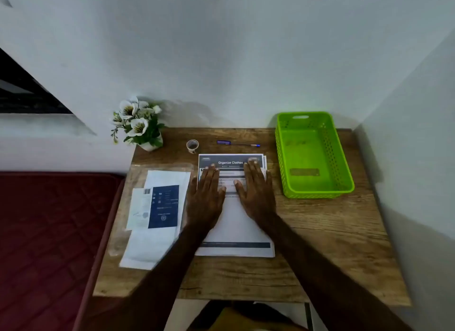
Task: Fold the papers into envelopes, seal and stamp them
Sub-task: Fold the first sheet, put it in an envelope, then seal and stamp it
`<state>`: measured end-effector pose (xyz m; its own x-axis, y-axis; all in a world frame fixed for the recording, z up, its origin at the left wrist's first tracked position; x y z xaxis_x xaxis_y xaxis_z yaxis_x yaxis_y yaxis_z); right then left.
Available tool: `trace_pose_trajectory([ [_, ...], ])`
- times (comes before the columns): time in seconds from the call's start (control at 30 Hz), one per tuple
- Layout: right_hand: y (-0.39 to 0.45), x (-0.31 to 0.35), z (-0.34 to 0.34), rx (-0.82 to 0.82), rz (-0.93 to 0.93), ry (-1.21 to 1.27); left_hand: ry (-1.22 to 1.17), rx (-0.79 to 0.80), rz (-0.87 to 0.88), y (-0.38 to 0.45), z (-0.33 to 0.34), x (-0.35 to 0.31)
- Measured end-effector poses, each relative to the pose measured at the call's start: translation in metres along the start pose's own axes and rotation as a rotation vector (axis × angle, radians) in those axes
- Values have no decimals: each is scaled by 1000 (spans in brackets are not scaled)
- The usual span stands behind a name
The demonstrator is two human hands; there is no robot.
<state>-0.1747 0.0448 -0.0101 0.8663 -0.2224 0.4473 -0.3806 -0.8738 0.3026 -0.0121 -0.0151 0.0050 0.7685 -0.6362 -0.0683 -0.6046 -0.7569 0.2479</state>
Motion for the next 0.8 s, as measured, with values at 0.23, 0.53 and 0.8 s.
trace_pose_trajectory([
  [0.23, -14, -7, 7, 133, 32, -12, -113, 97, -52, -19, 17, -1],
  [0.53, -16, -8, 7, 125, 33, -4, -66, 145, -45, -20, 23, 2],
  [0.8, -15, -6, 6, 191, 62, -41, -15, 161, -17, -19, 23, 2],
])
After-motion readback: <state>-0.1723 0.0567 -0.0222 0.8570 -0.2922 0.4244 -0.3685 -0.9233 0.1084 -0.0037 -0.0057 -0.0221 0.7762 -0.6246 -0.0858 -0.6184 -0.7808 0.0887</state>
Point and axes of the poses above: each hand's wrist, its own y-axis towards the middle knuckle, its own z-axis out of the palm, x = y × z, the point moved 2 cm from there along y, towards the middle knuckle, and after that the axes turned 11 degrees about y, right-handed, at the moved point
